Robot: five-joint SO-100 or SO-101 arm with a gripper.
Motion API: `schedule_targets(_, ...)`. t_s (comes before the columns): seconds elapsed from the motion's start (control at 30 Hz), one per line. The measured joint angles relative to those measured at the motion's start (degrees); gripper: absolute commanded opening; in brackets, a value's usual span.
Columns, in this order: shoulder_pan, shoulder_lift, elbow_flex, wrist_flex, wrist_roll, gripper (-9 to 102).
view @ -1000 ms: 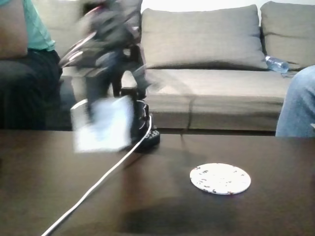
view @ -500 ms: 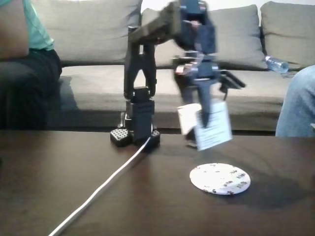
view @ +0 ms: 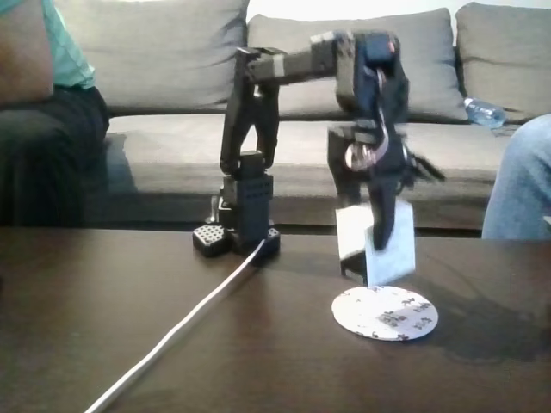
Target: Grasp a servo box and put it on the zirlivani.
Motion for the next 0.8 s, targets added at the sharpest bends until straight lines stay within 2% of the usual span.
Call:
schedule_targets(0.37, -6.59, -3.69, 0.09, -1.76, 0.0, 15)
schedule_targets(0.8, -6.94, -3.78, 3.6, -4.04, 0.26, 15)
